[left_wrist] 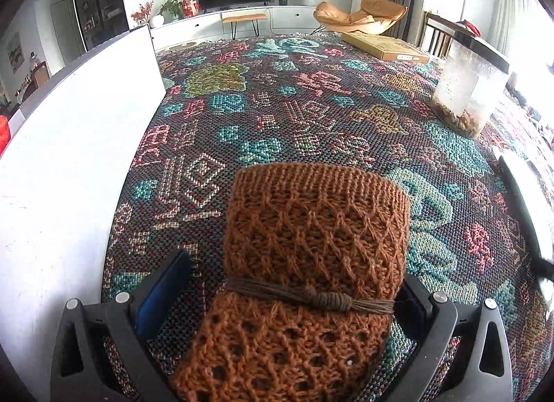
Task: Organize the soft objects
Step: 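Grasp the plastic-wrapped orange phone case with the right gripper and lift it, then carry the brown bundle and phone case into the box and open both grippers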
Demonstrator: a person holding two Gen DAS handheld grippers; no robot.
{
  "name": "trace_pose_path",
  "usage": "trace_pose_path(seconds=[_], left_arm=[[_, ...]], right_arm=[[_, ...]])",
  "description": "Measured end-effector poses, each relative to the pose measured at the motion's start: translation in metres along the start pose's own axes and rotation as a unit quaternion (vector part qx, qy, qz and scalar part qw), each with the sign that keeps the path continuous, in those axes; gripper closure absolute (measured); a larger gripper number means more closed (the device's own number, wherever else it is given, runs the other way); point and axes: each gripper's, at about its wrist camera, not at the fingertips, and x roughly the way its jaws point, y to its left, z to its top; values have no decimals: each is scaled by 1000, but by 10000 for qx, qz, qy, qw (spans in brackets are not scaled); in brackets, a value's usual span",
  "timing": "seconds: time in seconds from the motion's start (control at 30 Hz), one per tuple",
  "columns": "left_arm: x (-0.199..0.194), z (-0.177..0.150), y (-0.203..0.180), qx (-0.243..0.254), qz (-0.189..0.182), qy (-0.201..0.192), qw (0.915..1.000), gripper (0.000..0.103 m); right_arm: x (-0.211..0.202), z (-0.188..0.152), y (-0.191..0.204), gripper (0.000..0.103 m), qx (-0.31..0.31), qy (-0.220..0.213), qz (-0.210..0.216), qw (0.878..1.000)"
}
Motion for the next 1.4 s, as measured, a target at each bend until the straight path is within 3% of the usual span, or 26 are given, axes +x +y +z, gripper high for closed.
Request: trace_pose_path(seconds=[0.17,0.33,0.4,0.43,0.47,0.5,0.57,0.67,0.7,0.73,0.77,0.93,1.07,1.13,1.2,1.3,1.4], left_arm=[[0,2,1,-43,-29,42,10000,0],[1,7,-2,-39,35,565,9984,0],[2,12,-4,57,-31,866,9962,0],[2,13,-3,76,-73,899,9959,10],[-3,15,-1,72,-187,751,9970,21],[-8,16,0,54,-196,654,9977,37],[-17,17,5,-55,-332,538,9980,38],[-50,20,9,-409,-872,256,9950,38],[-68,22,10,-523,-1143,104,9920,38],[-87,25,13,-598,-1360,-50,9889,38],[-107,28,17,-639,-1516,-223,9861,38],[-188,34,63,-788,-1496,-919,9813,37],[-233,30,105,-803,-1089,-1255,9828,37],[-247,26,126,-850,-906,-1357,9829,37],[-252,21,147,-934,-665,-1404,9834,37],[-255,4,175,-1154,-379,-1385,9829,37],[-255,-12,197,-1425,-224,-1308,9809,37]], right_arm=[[31,63,-60,20,487,-140,-55,9987],[45,99,-70,11,780,567,462,9943],[53,105,-63,11,557,606,244,9963],[56,108,-59,14,382,613,73,9974],[57,109,-55,22,249,601,-84,9979],[54,109,-54,23,253,538,-122,9982],[41,106,-62,23,593,426,214,9971],[-1,98,-65,24,756,-2,406,9963],[-19,97,-61,28,701,-160,488,9962],[-38,97,-54,40,604,-298,568,9961],[-58,98,-44,84,484,-429,645,9958],[-119,108,21,88,-127,-738,1166,9903],[-132,109,38,91,-160,-695,1426,9872],[-132,104,41,85,-377,-727,1063,9910],[-112,97,44,3,-717,-330,968,9922],[-53,76,41,5,-633,429,705,9946],[3,64,42,5,-676,569,185,9959]])
